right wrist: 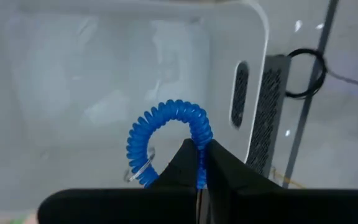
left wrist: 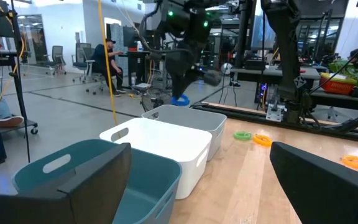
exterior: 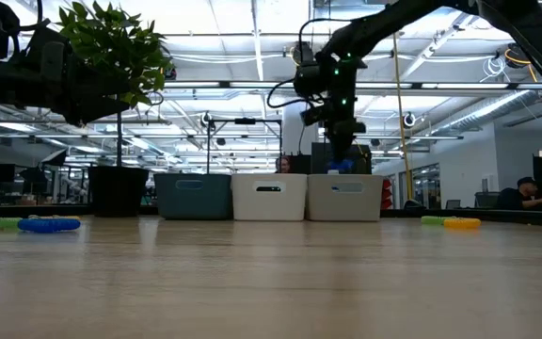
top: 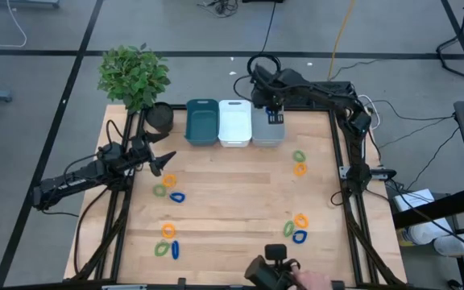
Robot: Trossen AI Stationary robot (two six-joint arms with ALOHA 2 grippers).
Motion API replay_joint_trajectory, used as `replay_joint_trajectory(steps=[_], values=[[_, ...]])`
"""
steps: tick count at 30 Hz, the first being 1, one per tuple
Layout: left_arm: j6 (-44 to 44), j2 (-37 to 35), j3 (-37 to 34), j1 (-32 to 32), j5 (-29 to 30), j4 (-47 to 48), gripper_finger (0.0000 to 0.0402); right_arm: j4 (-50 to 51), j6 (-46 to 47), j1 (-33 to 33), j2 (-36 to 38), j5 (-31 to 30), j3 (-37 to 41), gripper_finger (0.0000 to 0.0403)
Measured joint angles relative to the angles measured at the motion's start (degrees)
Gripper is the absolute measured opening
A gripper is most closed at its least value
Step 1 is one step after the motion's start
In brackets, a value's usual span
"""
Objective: Sort spring keychains
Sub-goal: Put the blue spring keychain in the gray bin
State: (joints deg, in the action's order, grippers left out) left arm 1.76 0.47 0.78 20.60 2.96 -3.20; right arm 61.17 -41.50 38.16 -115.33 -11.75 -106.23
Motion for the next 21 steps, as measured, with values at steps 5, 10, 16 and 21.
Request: replay_joint_trajectory(steps=[5,10,16,21], values=[[0.00,0.00,0.00,0.00,0.00,0.00,0.0392,-8.26,0.45,-0.71,0.00,1.52,7.20,0.0000],[-0.01,0.00,0.00,-0.01,0.00,0.00,0.0392,-14.48,0.11,-1.18,-0.02,1.40,12.95,0.0000],[-0.02,0.02,-0.02,-0.02,0.00,0.00,0.0392,-17.01,0.26,-1.54,-0.02,3.84,15.47,0.0000],[-0.01,0.00,-0.02,-0.01,0.02,0.00,0.0392,-17.50,0.26,-2.00,-0.02,4.51,16.71,0.0000]])
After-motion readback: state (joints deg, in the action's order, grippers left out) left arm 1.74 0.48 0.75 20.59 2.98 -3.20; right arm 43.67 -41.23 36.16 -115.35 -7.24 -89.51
